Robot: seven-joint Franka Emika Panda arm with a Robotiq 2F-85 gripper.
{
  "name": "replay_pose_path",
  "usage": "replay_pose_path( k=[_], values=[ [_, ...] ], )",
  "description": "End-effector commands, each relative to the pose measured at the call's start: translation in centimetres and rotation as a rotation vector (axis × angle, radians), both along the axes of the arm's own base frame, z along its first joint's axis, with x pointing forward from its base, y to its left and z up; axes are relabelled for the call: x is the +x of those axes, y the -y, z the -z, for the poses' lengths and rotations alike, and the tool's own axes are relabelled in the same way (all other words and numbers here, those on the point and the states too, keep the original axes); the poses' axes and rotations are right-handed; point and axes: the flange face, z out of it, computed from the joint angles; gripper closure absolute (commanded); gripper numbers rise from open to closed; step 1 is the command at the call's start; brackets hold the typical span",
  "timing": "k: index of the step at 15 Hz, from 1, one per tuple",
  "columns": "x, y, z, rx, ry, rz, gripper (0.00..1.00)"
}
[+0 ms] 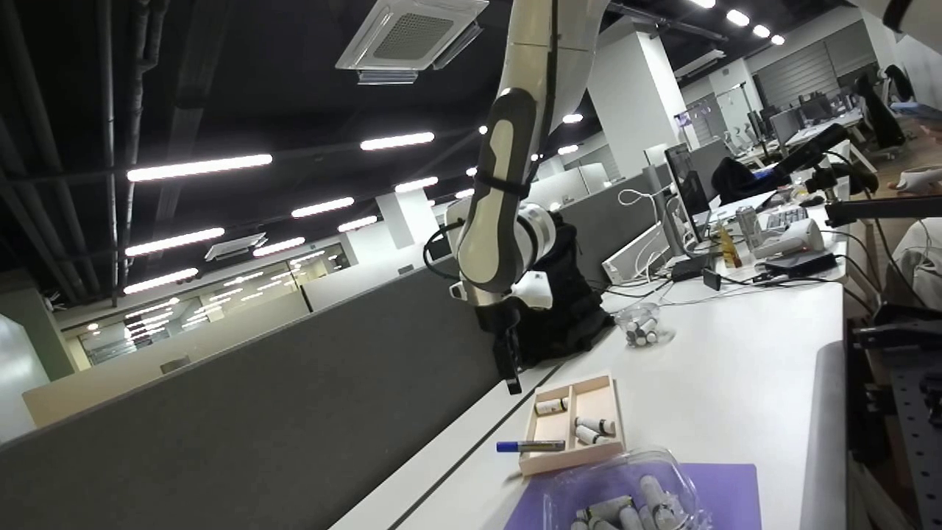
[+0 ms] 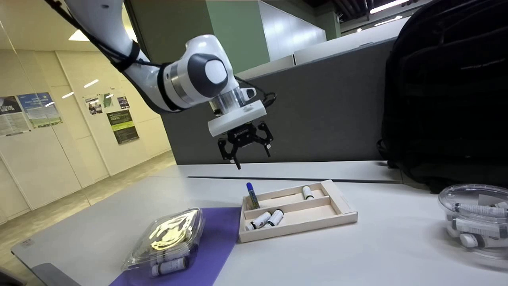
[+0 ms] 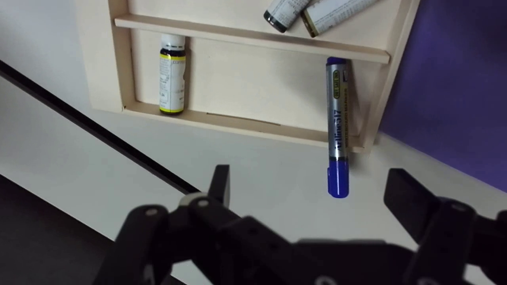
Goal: Pick up the pen from the wooden board and put it on the table.
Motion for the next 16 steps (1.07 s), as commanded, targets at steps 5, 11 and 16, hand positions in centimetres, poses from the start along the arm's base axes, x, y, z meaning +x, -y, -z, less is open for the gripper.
replay_pose_path(
  k=[5, 11, 16],
  values=[
    [2.5, -1.7, 4.4, 0.012, -0.038, -0.079, 0.0],
    [2.5, -2.5, 6.8, 0.06, -0.052, -0.078, 0.0],
    [3.2, -3.8, 8.1, 0.108, -0.07, -0.07, 0.0]
  ],
)
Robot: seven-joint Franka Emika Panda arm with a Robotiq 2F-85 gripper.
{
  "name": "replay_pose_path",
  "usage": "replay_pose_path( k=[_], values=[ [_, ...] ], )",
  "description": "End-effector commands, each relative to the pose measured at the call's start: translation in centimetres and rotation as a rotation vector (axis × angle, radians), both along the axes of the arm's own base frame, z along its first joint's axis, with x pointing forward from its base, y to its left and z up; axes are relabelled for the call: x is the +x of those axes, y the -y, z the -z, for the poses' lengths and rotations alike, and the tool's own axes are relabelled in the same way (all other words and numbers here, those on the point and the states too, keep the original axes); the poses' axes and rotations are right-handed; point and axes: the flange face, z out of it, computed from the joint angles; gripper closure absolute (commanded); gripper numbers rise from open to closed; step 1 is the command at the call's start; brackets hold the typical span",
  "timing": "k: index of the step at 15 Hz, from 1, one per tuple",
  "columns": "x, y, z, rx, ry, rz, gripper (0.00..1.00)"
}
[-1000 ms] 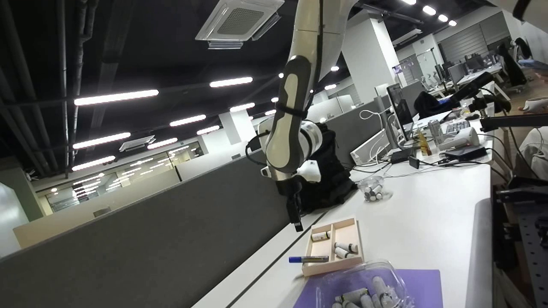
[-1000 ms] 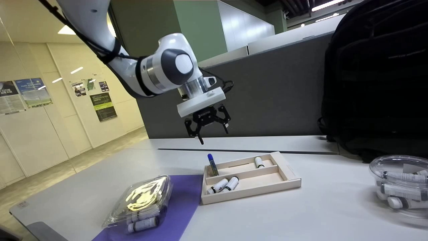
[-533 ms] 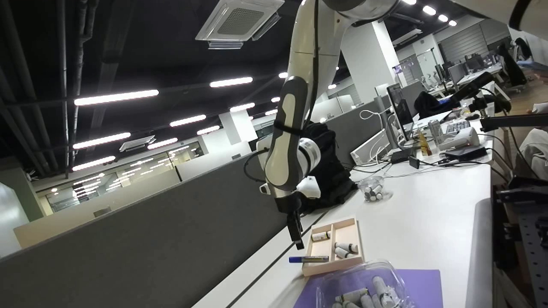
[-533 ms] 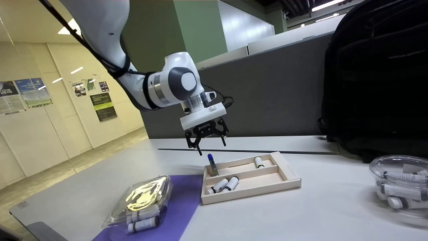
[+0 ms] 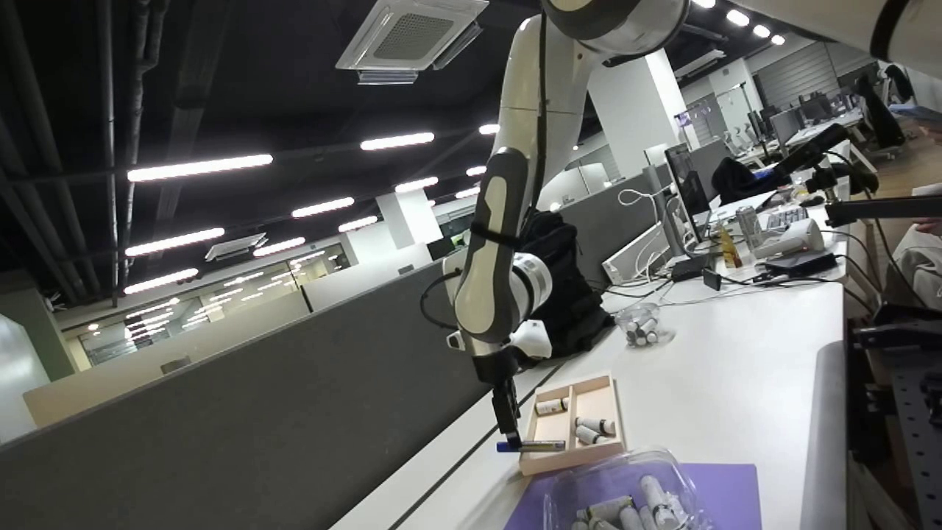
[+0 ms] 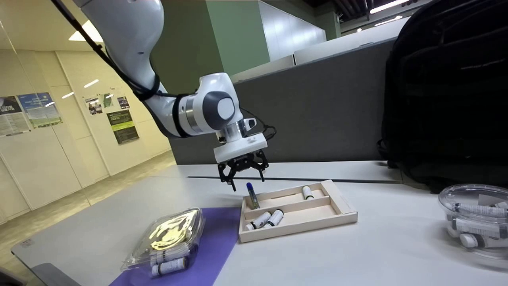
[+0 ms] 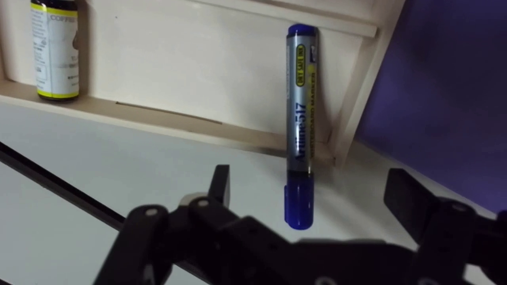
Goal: Pick up the pen from the wooden board and put it on the table.
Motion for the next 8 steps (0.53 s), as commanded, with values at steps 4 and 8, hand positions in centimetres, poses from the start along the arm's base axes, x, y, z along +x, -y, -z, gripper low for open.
replay_pose_path(
  k=[4, 8],
  values=[
    [2.2, -1.2, 0.9, 0.06, 0.0, 0.023, 0.0],
    [3.0, -1.3, 1.1, 0.072, 0.009, 0.034, 0.4]
  ],
)
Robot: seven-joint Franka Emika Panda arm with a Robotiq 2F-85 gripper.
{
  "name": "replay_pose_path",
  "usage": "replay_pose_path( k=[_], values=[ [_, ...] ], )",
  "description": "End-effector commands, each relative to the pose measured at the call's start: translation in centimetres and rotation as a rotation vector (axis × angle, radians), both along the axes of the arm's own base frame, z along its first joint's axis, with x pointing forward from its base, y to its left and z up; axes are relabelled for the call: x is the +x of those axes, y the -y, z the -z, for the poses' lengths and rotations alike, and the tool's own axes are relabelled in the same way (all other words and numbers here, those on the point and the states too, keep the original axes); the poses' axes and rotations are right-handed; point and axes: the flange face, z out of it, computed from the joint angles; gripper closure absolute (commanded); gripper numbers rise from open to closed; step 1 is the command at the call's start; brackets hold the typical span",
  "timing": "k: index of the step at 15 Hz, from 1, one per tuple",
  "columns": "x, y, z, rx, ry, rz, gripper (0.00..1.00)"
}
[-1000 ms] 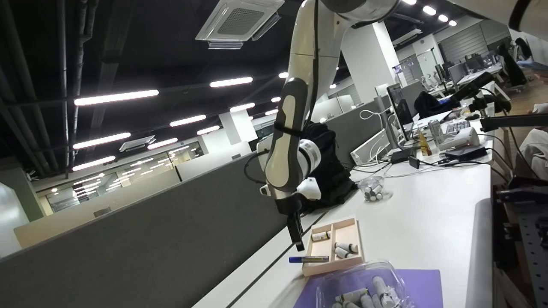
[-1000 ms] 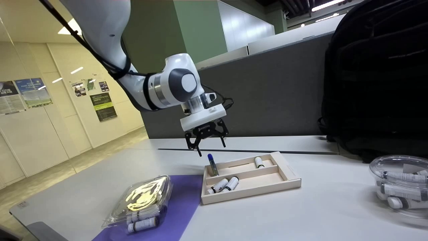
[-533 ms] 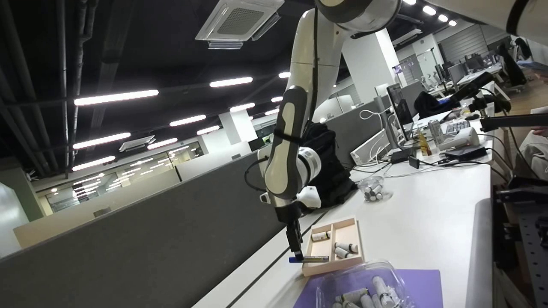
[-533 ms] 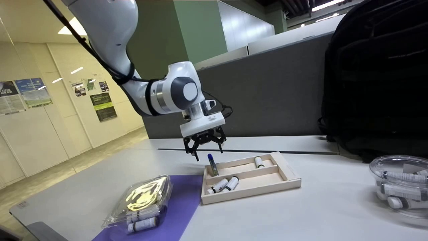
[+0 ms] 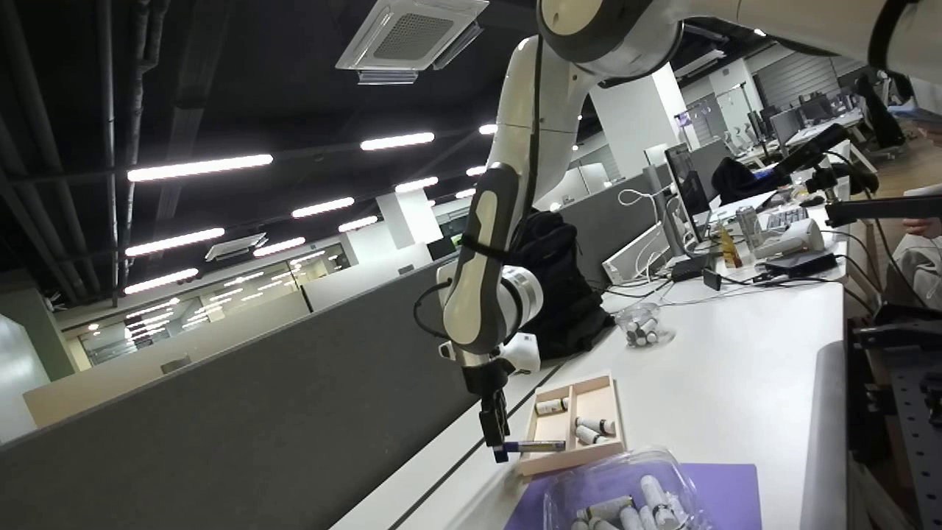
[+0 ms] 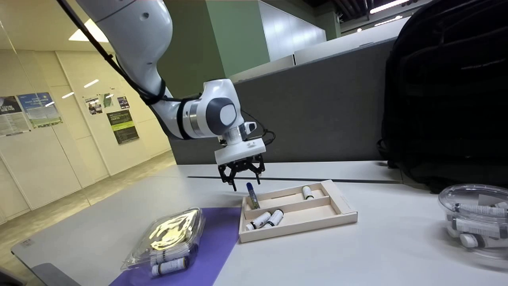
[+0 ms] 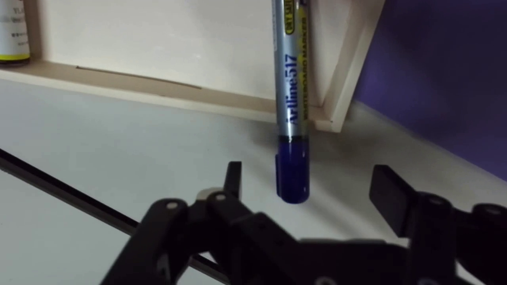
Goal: Pick up the pen from the wooden board and put it on the table.
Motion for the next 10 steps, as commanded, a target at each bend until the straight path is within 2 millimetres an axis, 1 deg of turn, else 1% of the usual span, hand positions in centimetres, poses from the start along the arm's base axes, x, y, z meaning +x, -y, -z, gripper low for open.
replay_pose_path(
  k=[1, 5, 7, 8, 9, 10],
  values=[
    [1.3, 0.1, -0.1, 0.02, 0.002, 0.017, 0.47],
    [1.6, 0.1, 0.1, 0.024, 0.003, 0.02, 0.75],
    [1.6, 0.3, -0.1, 0.021, 0.006, 0.021, 0.88],
    [1.5, 0.5, -0.3, 0.021, 0.009, 0.021, 0.95],
    [1.4, 0.6, -0.7, 0.022, 0.013, 0.02, 0.99],
    [1.1, 0.8, -1.2, 0.029, 0.019, 0.018, 0.95]
  ],
)
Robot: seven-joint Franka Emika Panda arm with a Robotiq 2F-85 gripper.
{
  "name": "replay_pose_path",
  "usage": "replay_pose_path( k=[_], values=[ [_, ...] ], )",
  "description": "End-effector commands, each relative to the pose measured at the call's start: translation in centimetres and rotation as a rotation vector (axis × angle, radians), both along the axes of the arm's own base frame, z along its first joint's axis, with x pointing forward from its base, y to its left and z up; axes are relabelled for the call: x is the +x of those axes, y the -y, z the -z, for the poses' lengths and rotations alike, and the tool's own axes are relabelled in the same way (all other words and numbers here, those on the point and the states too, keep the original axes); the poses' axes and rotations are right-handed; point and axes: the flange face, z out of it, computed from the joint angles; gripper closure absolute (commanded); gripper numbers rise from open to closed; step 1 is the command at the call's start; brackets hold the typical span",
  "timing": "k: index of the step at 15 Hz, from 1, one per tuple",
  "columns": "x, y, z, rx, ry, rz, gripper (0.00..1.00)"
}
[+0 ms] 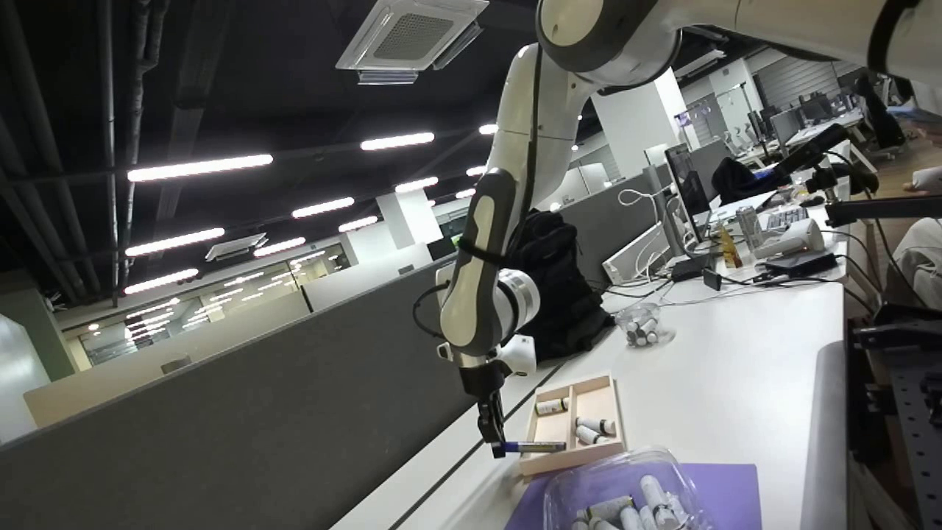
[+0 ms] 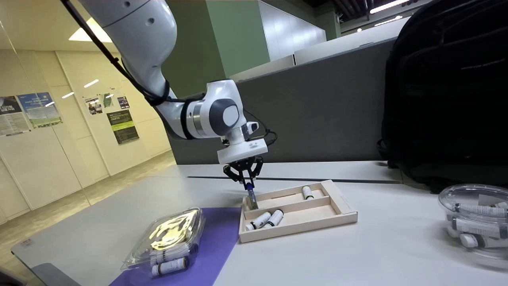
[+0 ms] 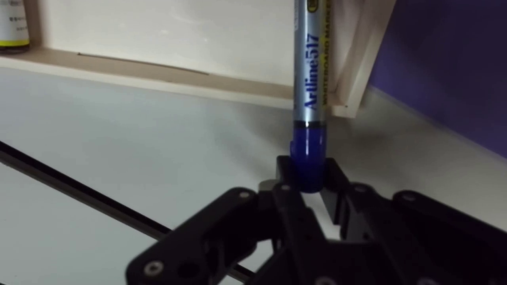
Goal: Pick up the pen from the wooden board and put it on the table.
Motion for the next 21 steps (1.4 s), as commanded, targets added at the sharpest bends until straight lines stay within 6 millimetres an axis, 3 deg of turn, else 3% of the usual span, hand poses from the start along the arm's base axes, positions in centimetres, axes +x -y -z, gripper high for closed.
replay_pose_path(
  k=[1, 6, 10, 14, 21],
  values=[
    [0.0, 0.8, -1.8, 0.022, 0.017, 0.003, 0.94],
    [-1.7, 0.1, -5.7, 0.069, 0.035, -0.042, 0.94],
    [-3.5, -1.4, -7.3, 0.096, 0.029, -0.095, 0.94],
    [-4.9, -2.9, -6.1, 0.108, -0.023, -0.133, 0.94],
    [-6.3, -3.7, -2.3, 0.083, -0.101, -0.138, 0.94]
  ],
)
